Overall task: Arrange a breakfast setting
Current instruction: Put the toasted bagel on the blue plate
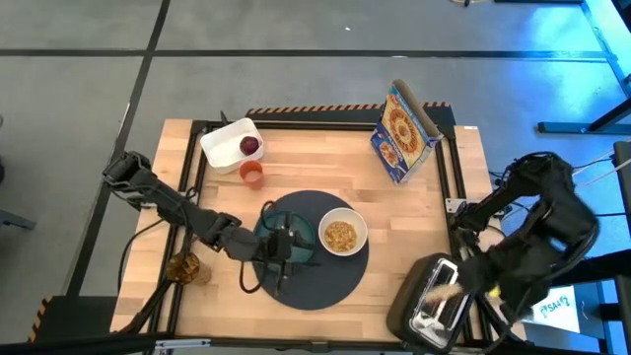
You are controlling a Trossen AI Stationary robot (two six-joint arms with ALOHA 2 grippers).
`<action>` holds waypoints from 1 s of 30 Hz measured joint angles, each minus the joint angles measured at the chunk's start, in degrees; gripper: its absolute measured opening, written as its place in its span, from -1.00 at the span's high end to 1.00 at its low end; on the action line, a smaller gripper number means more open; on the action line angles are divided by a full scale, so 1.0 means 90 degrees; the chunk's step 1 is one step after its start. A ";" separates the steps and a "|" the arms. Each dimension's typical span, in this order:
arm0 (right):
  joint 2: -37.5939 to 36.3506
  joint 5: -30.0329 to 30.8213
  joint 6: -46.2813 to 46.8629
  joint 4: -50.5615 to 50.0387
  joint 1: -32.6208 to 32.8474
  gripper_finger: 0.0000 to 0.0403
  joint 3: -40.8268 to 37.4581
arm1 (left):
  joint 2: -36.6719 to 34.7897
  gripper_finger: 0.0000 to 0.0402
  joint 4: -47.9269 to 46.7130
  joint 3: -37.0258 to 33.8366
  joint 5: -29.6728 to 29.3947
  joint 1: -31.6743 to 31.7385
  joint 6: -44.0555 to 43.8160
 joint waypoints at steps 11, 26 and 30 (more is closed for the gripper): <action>0.0115 0.1905 -0.0442 0.1293 -0.1381 0.98 0.0313 | 0.0000 -0.05 0.1368 0.0000 0.0390 0.0433 0.0378; 0.0671 0.0595 -0.1561 0.2591 -0.3178 0.99 0.0304 | 0.0000 -0.10 0.2238 0.0117 0.1133 0.0684 0.0589; 0.0693 0.0341 -0.1797 0.2932 -0.3345 0.98 0.0303 | 0.0000 0.01 0.2108 0.0117 0.1131 0.0684 0.0535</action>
